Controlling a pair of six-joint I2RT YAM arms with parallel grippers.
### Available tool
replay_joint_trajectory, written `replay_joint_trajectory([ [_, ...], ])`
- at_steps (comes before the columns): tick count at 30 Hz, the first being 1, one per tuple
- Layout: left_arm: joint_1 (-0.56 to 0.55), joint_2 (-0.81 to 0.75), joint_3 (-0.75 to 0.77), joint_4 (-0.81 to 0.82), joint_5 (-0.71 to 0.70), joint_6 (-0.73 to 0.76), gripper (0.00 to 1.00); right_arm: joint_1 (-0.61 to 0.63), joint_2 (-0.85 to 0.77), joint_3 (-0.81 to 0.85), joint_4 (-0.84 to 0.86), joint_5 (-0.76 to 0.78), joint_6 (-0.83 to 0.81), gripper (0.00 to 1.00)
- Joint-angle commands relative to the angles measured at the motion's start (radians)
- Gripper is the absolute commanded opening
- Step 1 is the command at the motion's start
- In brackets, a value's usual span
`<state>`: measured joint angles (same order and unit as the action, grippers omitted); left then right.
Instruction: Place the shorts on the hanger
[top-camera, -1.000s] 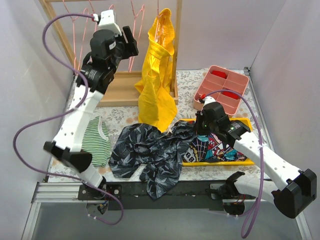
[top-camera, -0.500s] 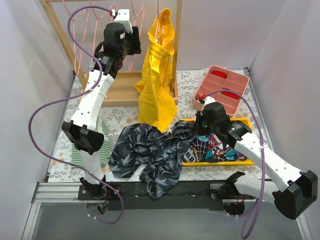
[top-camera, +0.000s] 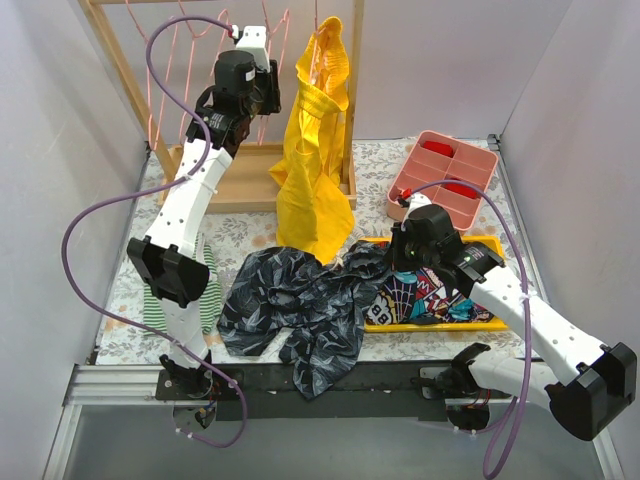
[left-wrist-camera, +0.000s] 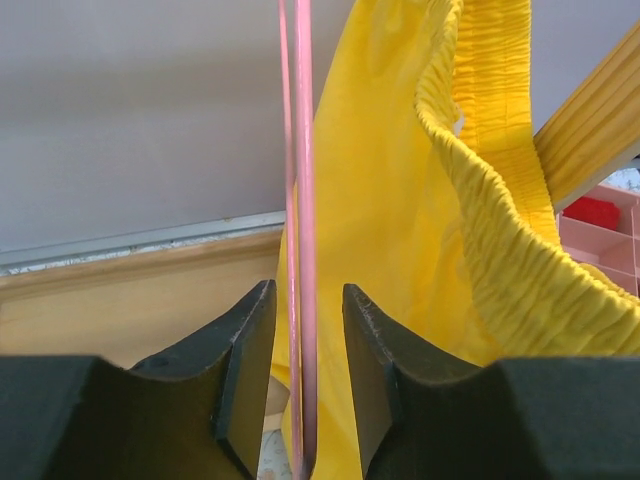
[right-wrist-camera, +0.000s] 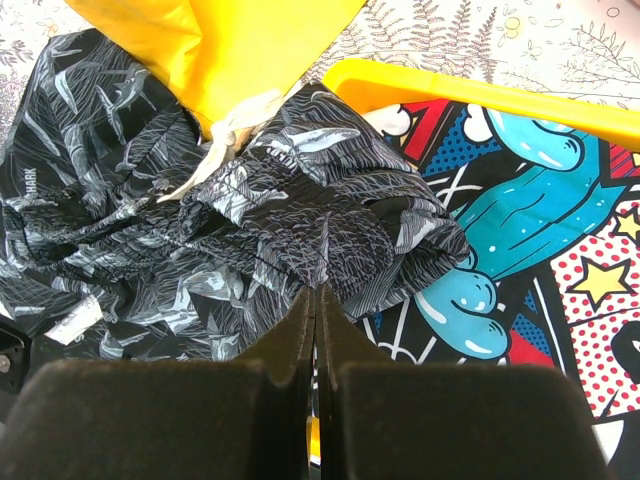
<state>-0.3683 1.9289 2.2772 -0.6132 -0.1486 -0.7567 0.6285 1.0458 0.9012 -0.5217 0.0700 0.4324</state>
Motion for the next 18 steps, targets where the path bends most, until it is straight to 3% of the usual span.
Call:
replay_joint_trajectory([
  [1,0.006,-0.011,-0.016,0.007,0.009,0.014,0.29,-0.001,-0.021,-0.004,0.032,-0.013,-0.018,0.01],
  [2,0.006,-0.008,-0.015,0.006,0.007,0.014,0.28,-0.001,-0.02,-0.004,0.034,-0.015,-0.02,0.01],
  [6,0.006,-0.014,-0.005,0.019,-0.011,0.026,0.0,-0.001,-0.018,0.001,0.034,-0.015,-0.021,0.01],
  [18,0.006,-0.106,-0.028,0.121,-0.06,0.06,0.0,-0.001,-0.009,-0.002,0.042,-0.016,-0.026,0.01],
])
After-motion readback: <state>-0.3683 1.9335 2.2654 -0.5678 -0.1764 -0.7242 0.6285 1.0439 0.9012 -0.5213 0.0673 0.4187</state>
